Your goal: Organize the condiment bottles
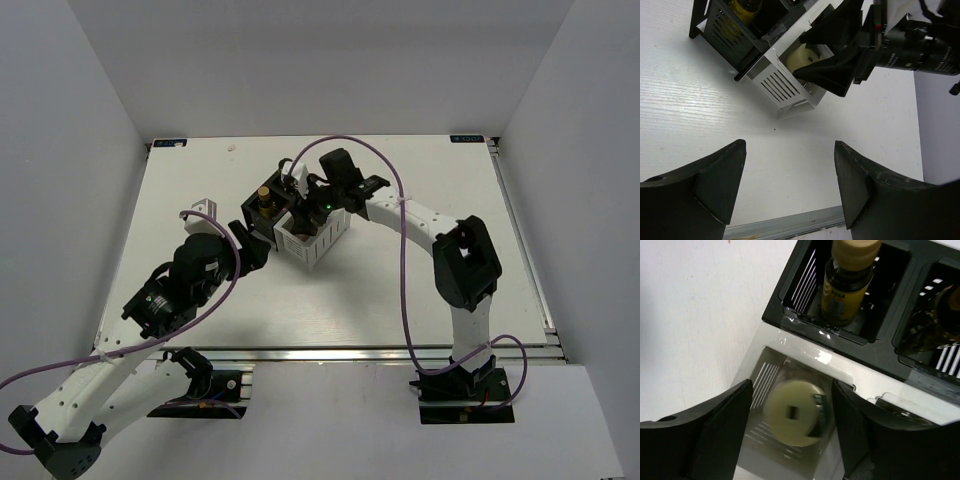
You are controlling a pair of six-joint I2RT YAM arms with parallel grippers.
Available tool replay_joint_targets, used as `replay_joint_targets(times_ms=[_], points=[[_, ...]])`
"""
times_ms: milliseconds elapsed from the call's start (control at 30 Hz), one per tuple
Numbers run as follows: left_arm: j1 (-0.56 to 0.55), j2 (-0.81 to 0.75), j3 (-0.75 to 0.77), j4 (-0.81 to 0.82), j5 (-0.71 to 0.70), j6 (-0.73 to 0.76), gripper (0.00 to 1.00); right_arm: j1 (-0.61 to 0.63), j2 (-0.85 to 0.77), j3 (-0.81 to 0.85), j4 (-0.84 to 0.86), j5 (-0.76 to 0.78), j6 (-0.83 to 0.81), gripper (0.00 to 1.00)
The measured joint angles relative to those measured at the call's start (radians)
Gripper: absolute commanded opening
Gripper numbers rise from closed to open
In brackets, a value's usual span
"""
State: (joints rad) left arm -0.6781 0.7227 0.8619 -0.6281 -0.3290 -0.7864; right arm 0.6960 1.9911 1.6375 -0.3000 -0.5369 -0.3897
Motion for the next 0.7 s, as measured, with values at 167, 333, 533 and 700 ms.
replay_joint_targets(times_ms=[167, 333, 533, 700], points=[[0.000, 0.002, -0.005, 0.000, 0.000, 0.000, 0.81, 0.000, -0.033, -0.014, 0.013, 0.008, 0.010, 0.73], [0.000, 0.003, -0.005, 0.002, 0.000, 0.001, 0.82, -0.005, -0.040, 0.009, -0.026, 0.009, 0.035, 0.89], [0.000, 0.001, -0.005, 0.021, 0.011, 0.021, 0.97, -0.036, -0.106, 0.139, -0.157, 0.014, 0.112, 0.89], [0.000, 0.003, -0.005, 0.090, 0.061, 0.056, 0.98, -0.103, -0.266, 0.166, -0.251, 0.076, 0.183, 0.89]])
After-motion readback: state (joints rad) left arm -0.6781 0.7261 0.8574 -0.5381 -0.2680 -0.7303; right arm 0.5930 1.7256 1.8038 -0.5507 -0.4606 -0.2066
